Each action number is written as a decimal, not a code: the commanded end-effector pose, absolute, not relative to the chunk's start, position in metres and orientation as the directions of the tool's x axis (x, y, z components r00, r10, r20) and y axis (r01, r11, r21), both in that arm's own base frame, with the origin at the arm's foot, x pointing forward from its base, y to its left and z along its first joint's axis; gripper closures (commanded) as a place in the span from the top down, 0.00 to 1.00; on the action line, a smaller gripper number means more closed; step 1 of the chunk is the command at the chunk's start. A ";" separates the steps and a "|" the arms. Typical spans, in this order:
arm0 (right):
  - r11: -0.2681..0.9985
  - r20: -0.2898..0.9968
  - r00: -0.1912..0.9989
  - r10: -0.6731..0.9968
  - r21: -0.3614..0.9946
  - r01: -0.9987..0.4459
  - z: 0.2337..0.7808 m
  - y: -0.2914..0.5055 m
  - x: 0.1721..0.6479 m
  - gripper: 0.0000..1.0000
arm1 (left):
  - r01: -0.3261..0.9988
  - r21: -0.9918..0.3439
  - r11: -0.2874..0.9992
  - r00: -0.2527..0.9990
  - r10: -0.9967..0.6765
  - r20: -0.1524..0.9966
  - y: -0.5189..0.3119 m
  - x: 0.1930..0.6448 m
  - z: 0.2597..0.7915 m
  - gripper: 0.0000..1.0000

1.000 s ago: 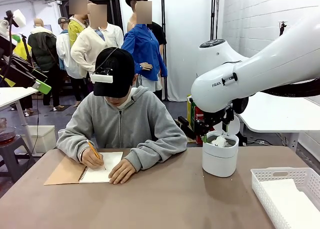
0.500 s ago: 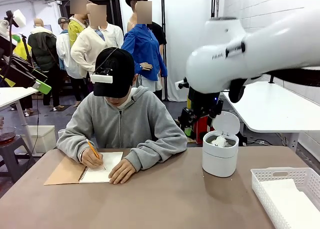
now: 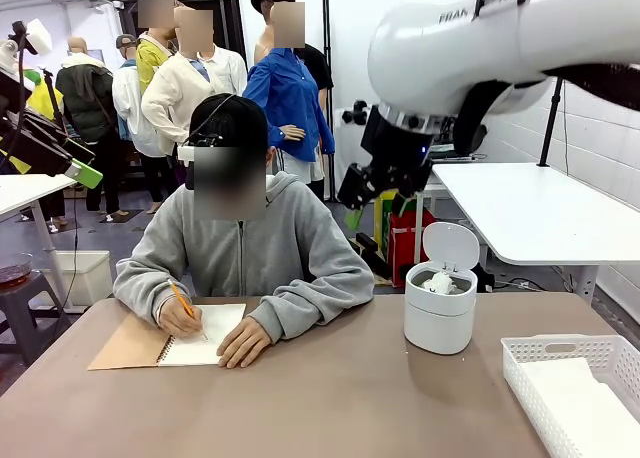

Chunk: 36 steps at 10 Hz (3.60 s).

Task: Sort the paper based on its condition.
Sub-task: If a person hands you a paper, place it in the Organizing basket , and if it's crumpled, put it in the Trash can.

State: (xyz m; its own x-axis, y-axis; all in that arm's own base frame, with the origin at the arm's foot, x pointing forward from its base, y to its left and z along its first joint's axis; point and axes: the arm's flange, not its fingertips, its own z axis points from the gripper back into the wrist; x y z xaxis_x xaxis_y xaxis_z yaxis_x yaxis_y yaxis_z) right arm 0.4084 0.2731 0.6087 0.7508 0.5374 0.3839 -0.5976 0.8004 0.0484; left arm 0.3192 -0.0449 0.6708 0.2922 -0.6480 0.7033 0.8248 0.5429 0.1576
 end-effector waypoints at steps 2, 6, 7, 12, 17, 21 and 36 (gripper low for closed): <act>0.776 0.453 0.716 0.531 0.079 -0.626 0.644 0.273 0.421 1.00 | 0.830 0.149 0.537 0.289 -0.644 0.708 -0.044 0.319 0.670 1.00; 0.717 0.542 0.661 0.519 0.145 -0.682 0.665 0.269 0.421 1.00 | 0.830 0.149 0.537 0.289 -0.644 0.708 -0.044 0.319 0.670 1.00; 0.715 0.560 0.647 0.517 0.133 -0.686 0.668 0.271 0.418 1.00 | 0.830 0.149 0.537 0.289 -0.644 0.708 -0.044 0.319 0.670 1.00; 0.733 0.544 0.662 0.516 0.119 -0.670 0.674 0.275 0.417 1.00 | 0.830 0.149 0.537 0.289 -0.644 0.708 -0.044 0.319 0.670 1.00; 0.733 0.544 0.662 0.516 0.119 -0.670 0.674 0.275 0.417 1.00 | 0.830 0.149 0.537 0.289 -0.644 0.708 -0.044 0.319 0.670 1.00; 0.733 0.544 0.662 0.516 0.119 -0.670 0.674 0.275 0.417 1.00 | 0.830 0.149 0.537 0.289 -0.644 0.708 -0.044 0.319 0.670 1.00; 0.733 0.544 0.662 0.516 0.119 -0.670 0.674 0.275 0.417 1.00 | 0.885 0.132 0.447 0.238 -0.676 0.697 -0.029 0.352 0.666 1.00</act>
State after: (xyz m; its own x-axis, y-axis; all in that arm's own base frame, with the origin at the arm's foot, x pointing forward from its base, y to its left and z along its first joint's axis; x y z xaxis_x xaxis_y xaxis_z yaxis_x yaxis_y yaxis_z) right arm 0.4158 0.2759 0.6743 0.6529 0.5224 0.5485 -0.6756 0.7291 0.1098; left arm 0.3430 -0.0351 0.6579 0.2763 -0.6711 0.6879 0.8575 0.4954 0.1388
